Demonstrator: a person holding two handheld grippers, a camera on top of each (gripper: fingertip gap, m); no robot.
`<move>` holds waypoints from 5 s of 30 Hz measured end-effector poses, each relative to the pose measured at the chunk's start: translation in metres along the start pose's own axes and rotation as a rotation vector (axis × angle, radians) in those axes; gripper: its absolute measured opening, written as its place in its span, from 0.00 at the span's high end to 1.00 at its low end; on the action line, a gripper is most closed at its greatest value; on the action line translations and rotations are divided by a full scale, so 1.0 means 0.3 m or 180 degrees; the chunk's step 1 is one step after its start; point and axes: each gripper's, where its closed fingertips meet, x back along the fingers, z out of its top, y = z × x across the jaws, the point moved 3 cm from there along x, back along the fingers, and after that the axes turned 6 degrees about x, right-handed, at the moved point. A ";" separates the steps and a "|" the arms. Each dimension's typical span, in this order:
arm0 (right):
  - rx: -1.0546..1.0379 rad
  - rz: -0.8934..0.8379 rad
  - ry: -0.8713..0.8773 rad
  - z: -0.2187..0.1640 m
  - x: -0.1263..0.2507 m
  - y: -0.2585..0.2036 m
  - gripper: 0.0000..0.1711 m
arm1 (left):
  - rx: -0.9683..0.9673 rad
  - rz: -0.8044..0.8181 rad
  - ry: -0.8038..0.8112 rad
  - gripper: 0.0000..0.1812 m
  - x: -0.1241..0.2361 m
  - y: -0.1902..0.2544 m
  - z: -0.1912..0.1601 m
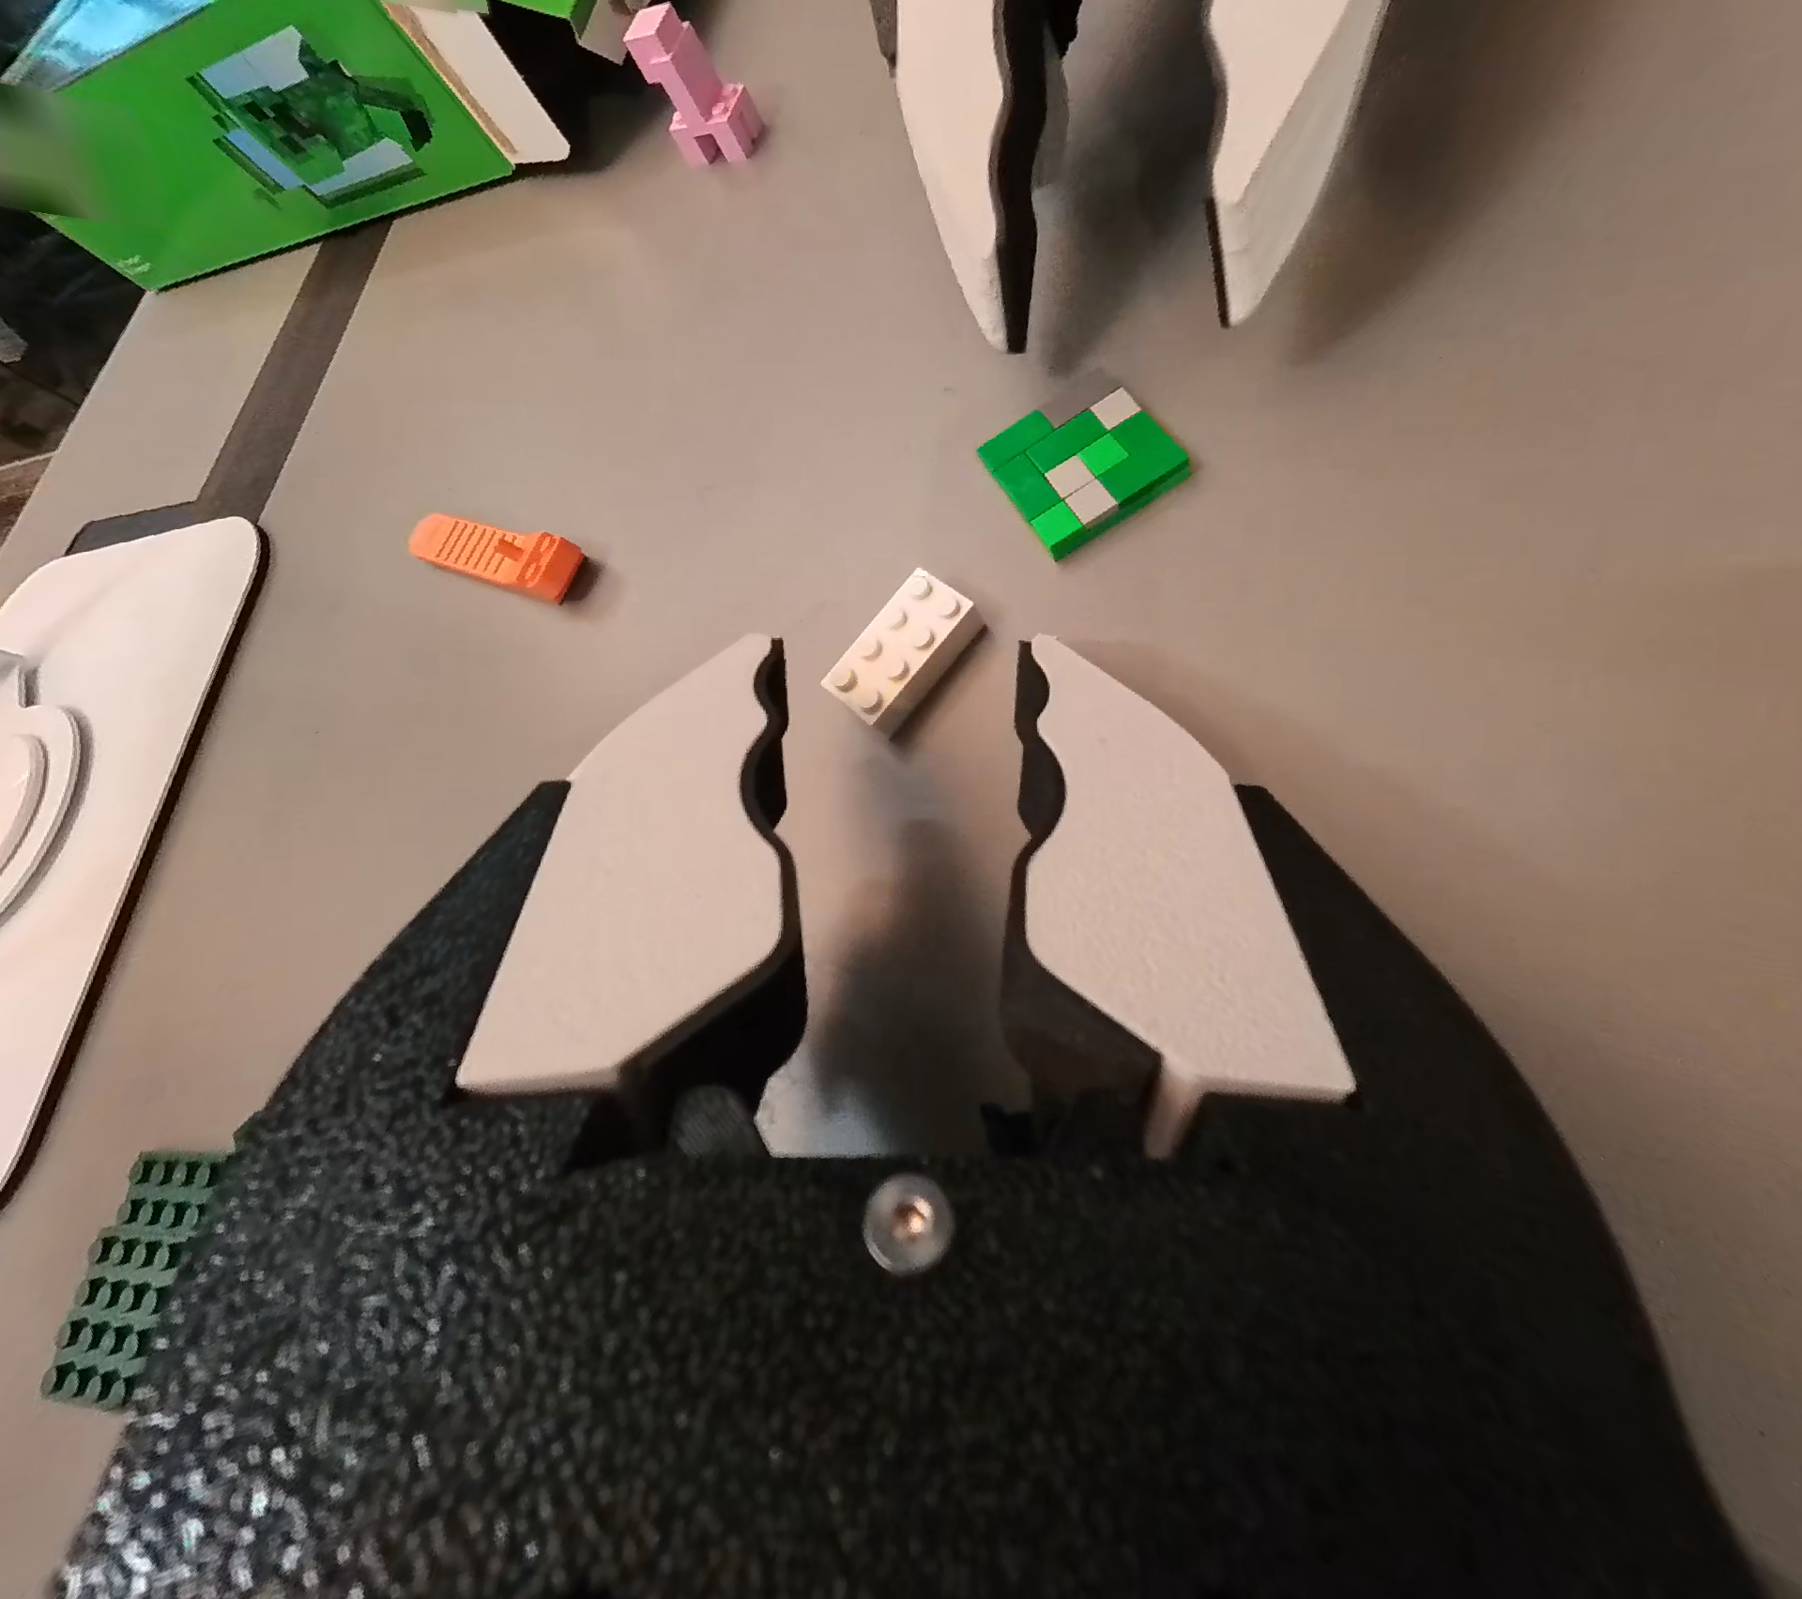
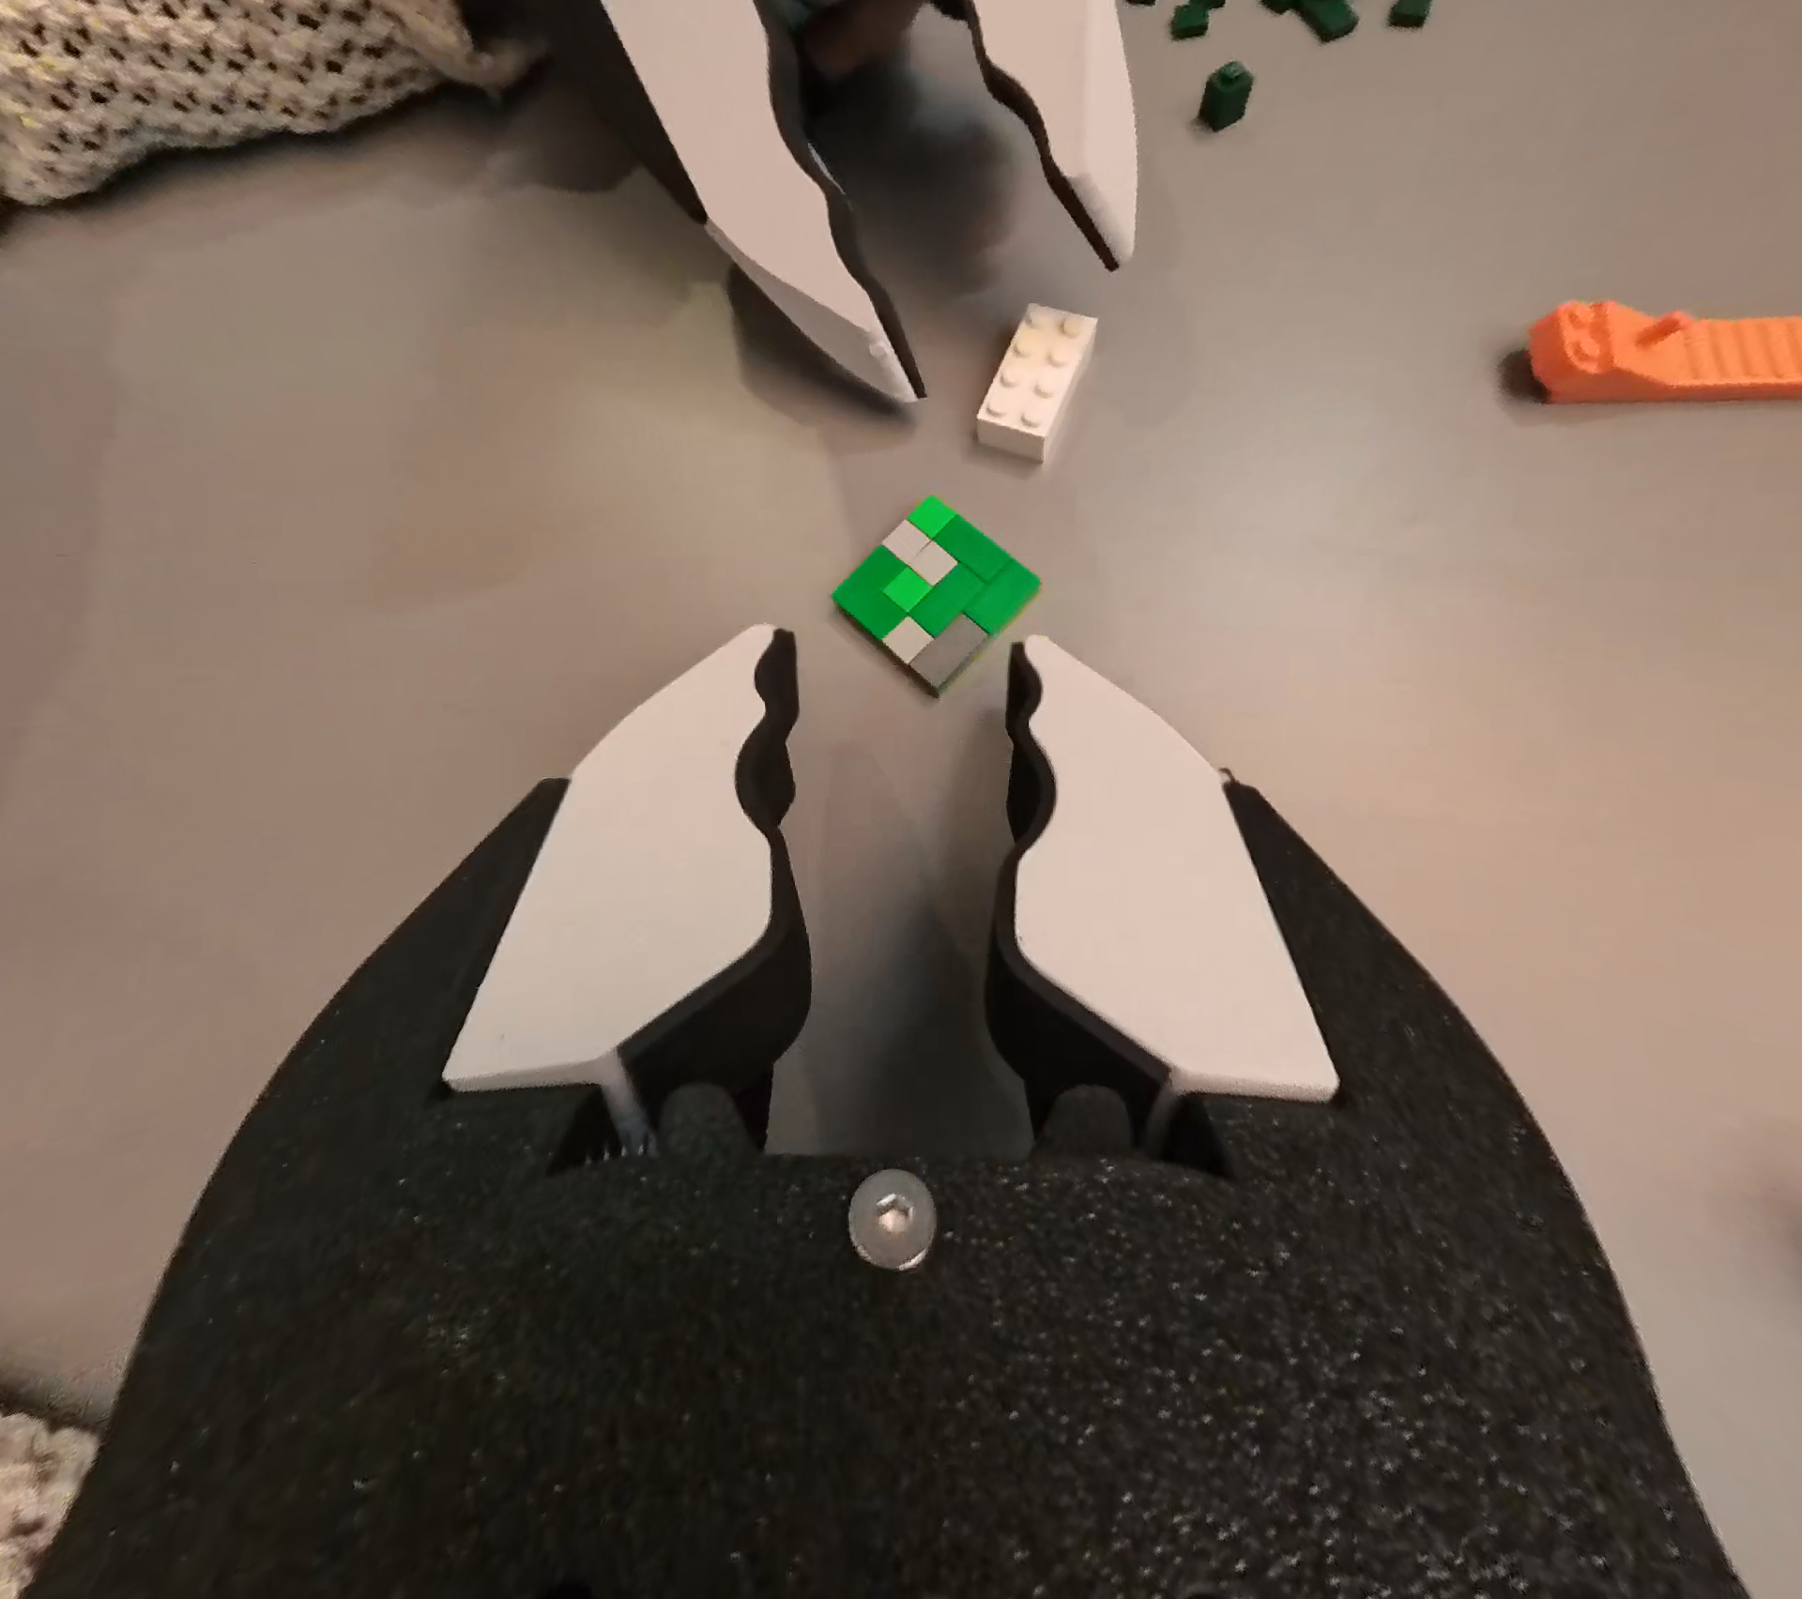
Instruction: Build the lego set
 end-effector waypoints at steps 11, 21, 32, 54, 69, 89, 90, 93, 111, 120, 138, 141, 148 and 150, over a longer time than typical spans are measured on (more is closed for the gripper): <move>-0.0150 0.0606 -0.0053 0.020 -0.028 -0.087 0.79 | -0.0010 0.0088 0.0032 0.72 0.007 -0.014 -0.003; 0.0833 0.0202 -0.0160 0.035 -0.109 -0.014 0.69 | -0.0005 -0.0027 0.0023 0.73 0.007 -0.007 -0.004; 0.0986 0.0248 -0.0348 0.033 -0.116 -0.028 0.80 | 0.0193 -0.0670 -0.0170 0.71 -0.016 -0.005 -0.020; 0.0542 -0.0423 0.0012 0.082 -0.072 0.043 0.80 | 0.0484 -0.0558 -0.0284 0.76 -0.005 0.034 -0.021; 0.0687 -0.0205 -0.0323 0.133 -0.155 0.066 0.80 | 0.0582 -0.0282 -0.0308 0.77 0.021 0.038 -0.035; 0.0610 -0.0346 -0.0234 0.120 -0.085 0.099 0.80 | 0.0508 -0.0351 -0.0315 0.88 0.001 0.013 -0.033; 0.0568 -0.0382 -0.0231 0.112 -0.075 0.104 0.80 | 0.0506 -0.0357 -0.0316 0.89 0.001 0.014 -0.033; 0.0417 -0.0483 -0.0270 0.064 -0.053 0.111 0.80 | 0.0517 -0.0364 -0.0324 0.90 0.000 0.013 -0.033; 0.0599 -0.0903 -0.0313 0.039 -0.007 0.119 0.71 | 0.0588 -0.0290 -0.0261 0.91 0.005 0.000 -0.029; 0.0462 -0.0461 0.0415 0.156 -0.086 0.017 0.75 | 0.0550 -0.0669 0.0427 0.91 0.068 0.025 0.036; -0.0166 -0.0337 0.1764 0.281 0.008 0.040 0.90 | 0.1445 -0.0609 0.1602 0.74 0.121 -0.037 0.164; -0.0334 -0.0121 0.2210 0.315 0.028 0.027 0.90 | 0.1851 -0.0750 0.2187 0.71 0.173 -0.067 0.204; -0.0417 0.0185 0.3139 0.381 0.081 -0.017 0.90 | 0.2014 -0.0871 0.2789 0.80 0.236 -0.077 0.235; -0.0473 0.0212 0.3343 0.395 0.094 -0.022 0.90 | 0.2040 -0.0882 0.2904 0.80 0.238 -0.070 0.250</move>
